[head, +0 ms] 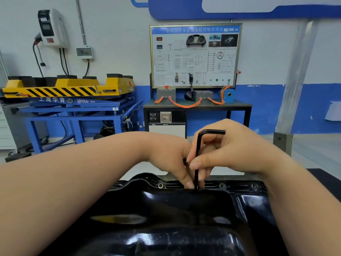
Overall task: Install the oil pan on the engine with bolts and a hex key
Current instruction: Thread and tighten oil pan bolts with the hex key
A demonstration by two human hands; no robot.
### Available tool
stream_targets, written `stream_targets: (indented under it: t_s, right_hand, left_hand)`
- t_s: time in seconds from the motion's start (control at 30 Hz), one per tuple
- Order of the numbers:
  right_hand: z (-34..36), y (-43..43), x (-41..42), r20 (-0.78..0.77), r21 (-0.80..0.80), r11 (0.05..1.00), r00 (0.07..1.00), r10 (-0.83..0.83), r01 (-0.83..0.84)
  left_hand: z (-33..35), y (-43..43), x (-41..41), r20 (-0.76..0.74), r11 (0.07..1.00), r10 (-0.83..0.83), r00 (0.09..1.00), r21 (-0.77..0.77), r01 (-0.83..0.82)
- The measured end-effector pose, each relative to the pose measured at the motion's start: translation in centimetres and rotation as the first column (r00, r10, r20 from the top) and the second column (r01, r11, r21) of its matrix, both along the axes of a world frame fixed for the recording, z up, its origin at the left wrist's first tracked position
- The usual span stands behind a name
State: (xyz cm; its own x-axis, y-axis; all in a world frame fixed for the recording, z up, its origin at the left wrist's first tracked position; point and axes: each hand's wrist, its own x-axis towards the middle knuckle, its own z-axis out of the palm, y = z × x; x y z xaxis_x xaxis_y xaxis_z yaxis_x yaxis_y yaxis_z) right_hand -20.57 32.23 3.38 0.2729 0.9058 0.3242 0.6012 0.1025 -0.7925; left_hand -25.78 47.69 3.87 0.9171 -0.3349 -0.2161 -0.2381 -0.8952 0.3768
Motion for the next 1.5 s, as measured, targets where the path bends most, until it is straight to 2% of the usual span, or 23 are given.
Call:
stream_targets:
  t_s: [0.13,0.23,0.4,0.57,0.8,1.1,1.3,1.5]
  right_hand:
    - [0.1,-0.1,-0.1,0.007,-0.004,1.0,1.0,-0.025,0.025]
    - [0.2,0.2,-0.3,0.054,-0.016,0.998,0.996,-0.068,0.069]
    - [-0.4,-0.2,-0.7,0.03,-0.015,0.997,0.997,-0.069,0.07]
    - [-2.0,-1.5,-1.0,0.01,0.144,0.984,0.994,-0.111,0.108]
    - [-3.7,-1.7,-1.4,-0.004,0.288,0.948,0.99,-0.141,0.137]
    - [-3.7,-2.4,-1.6,0.102,0.208,0.969,0.982,-0.158,0.134]
    - [-3.6,-2.0,-2.1,0.241,0.25,0.956,0.946,-0.215,0.154]
    - [-4.1,-1.8,-2.1,0.141,0.276,0.948,0.969,-0.203,0.158]
  left_hand:
    - [0.1,-0.2,-0.1,0.015,0.998,-0.033,0.999,0.06,0.032]
    - [0.2,-0.4,-0.2,0.001,0.998,-0.043,0.999,0.038,0.043]
    - [0.3,-0.4,-0.2,0.025,0.996,-0.049,0.999,0.08,0.046]
    - [0.2,-0.6,0.2,0.049,0.984,-0.03,0.998,0.179,0.02]
    - [0.4,-0.7,0.0,0.056,0.978,-0.03,0.998,0.209,0.017]
    - [0.5,-0.6,0.1,0.068,0.983,-0.028,0.997,0.183,0.015]
    - [0.4,-0.6,0.0,0.078,0.992,0.01,0.997,0.126,-0.02]
    - [0.9,-0.9,0.0,0.064,0.986,0.013,0.998,0.164,-0.023]
